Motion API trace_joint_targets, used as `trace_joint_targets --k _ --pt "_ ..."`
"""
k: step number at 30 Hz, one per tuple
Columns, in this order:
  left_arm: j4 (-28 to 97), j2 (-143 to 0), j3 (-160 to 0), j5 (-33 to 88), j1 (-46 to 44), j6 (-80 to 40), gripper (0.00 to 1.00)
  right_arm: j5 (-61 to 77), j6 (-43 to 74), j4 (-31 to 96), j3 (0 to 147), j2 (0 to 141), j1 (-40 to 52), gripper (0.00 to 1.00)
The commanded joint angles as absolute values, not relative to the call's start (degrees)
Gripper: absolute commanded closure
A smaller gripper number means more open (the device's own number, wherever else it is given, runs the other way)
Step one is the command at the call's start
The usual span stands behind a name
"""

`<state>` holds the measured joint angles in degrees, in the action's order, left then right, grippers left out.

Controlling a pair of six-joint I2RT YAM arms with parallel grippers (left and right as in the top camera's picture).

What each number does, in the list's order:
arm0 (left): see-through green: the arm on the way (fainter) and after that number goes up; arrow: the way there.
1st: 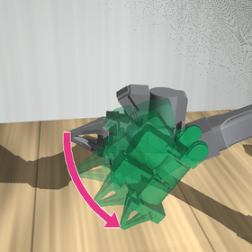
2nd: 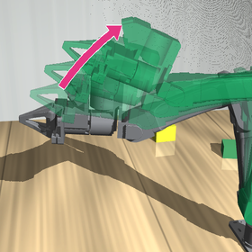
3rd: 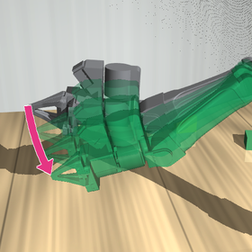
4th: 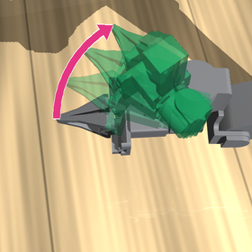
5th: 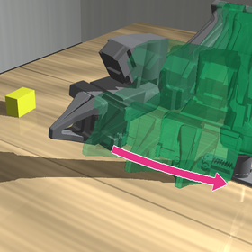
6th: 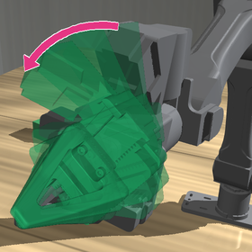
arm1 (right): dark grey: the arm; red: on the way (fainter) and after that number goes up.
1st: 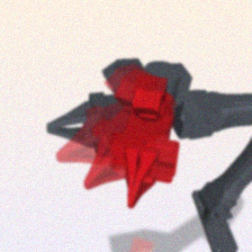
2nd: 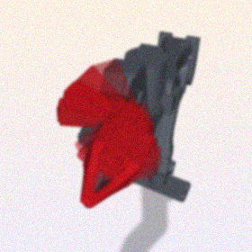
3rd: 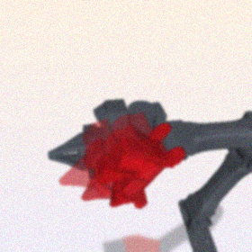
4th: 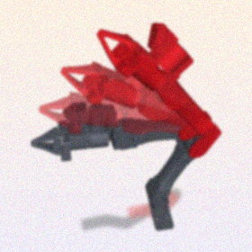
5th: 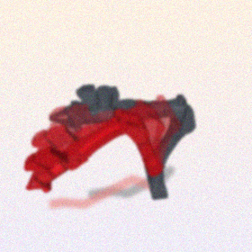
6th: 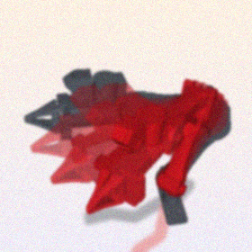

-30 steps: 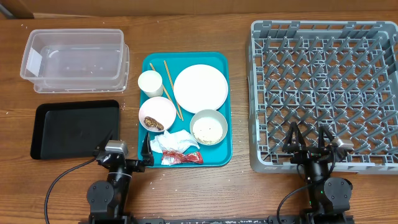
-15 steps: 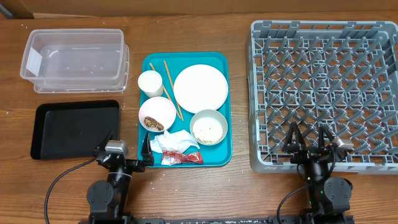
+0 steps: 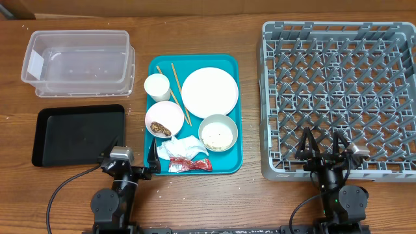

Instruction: Sort waste into correct bins and load items into the dishwasher

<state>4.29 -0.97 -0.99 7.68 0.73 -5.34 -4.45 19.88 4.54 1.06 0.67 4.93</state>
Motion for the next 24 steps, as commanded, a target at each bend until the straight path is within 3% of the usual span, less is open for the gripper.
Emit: trace_joint_targets --k 1,7,13,19,24 --pt "4.03 -0.25 -0.40 6.87 0.62 -4.25 0.00 -4.34 19.68 4.27 0.47 0.16 5.15 0.00" --pt "3.20 -0.25 -0.40 5.72 0.71 -4.32 0.00 -4.14 19.70 4.23 0.47 0.16 5.15 0.00" --pt "-5.43 -0.27 -2.20 19.73 0.71 -6.44 0.00 -1.08 14.44 3.95 1.17 0.16 5.13 0.00" --pt "1.96 -3.92 -13.50 20.80 0.73 -4.40 0.00 5.28 11.73 6.42 7.22 0.23 5.13 0.00" --pt "11.05 -15.31 -28.84 21.10 0.69 -3.64 0.00 6.13 8.91 17.65 18.72 3.33 5.13 0.00"
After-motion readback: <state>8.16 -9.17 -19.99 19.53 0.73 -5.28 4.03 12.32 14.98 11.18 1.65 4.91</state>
